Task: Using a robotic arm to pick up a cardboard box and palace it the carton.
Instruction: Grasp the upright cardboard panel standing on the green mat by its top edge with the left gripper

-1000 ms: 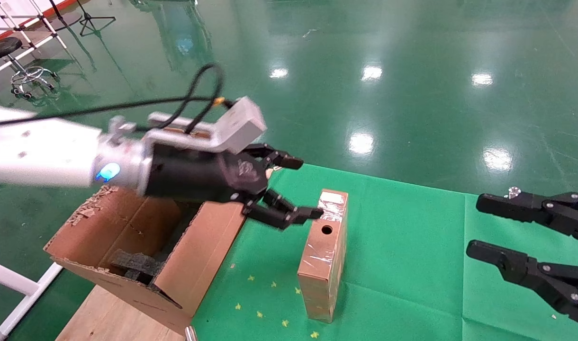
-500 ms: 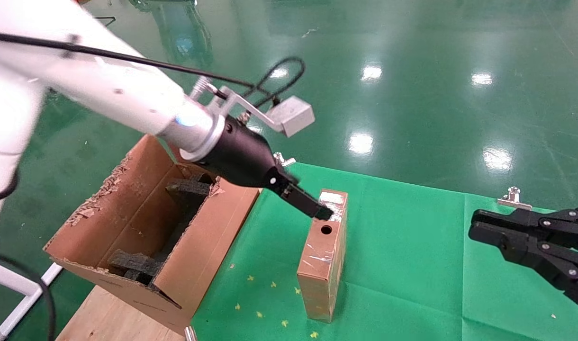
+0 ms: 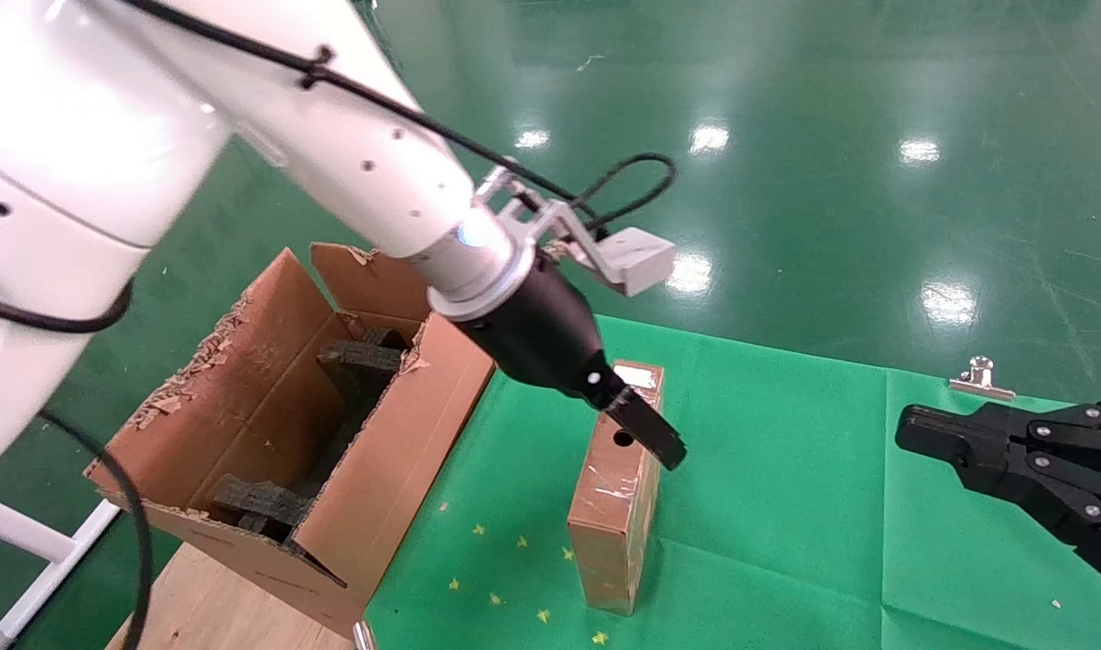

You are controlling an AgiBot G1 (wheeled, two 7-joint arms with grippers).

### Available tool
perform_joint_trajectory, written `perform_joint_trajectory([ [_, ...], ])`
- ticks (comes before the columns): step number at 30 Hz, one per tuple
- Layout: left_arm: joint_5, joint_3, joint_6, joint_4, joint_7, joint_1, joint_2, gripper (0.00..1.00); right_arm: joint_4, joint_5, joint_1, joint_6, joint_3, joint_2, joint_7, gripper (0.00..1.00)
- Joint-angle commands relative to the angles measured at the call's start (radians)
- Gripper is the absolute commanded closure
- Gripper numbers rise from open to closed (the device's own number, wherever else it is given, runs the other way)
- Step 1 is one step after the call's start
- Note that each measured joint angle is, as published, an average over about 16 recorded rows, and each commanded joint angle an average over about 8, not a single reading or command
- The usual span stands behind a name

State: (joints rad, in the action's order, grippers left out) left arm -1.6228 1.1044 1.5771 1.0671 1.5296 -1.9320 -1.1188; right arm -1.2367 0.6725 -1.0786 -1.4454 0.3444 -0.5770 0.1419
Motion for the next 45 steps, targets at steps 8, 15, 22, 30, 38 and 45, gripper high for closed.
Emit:
perform_joint_trajectory([
  [8, -0.015, 0.101, -0.002, -0.002, 0.060, -0.039, -0.061, 0.00, 0.000, 0.000, 0.000, 0.000, 0.000, 0.000, 0.000, 1.00],
  [15, -0.020, 0.164, -0.007, -0.003, 0.099, -0.057, -0.085, 0.00, 0.000, 0.000, 0.000, 0.000, 0.000, 0.000, 0.000, 1.00],
  [22, -0.040, 0.190, -0.027, 0.009, 0.118, -0.087, -0.079, 0.00, 0.000, 0.000, 0.000, 0.000, 0.000, 0.000, 0.000, 1.00],
  [30, -0.021, 0.202, -0.034, -0.005, 0.115, -0.058, -0.080, 0.00, 0.000, 0.000, 0.000, 0.000, 0.000, 0.000, 0.000, 1.00],
  [38, -0.020, 0.219, -0.044, -0.031, 0.104, -0.033, -0.105, 0.00, 0.000, 0.000, 0.000, 0.000, 0.000, 0.000, 0.000, 1.00],
  [45, -0.029, 0.233, -0.042, -0.037, 0.080, -0.037, -0.123, 0.00, 0.000, 0.000, 0.000, 0.000, 0.000, 0.000, 0.000, 0.56],
])
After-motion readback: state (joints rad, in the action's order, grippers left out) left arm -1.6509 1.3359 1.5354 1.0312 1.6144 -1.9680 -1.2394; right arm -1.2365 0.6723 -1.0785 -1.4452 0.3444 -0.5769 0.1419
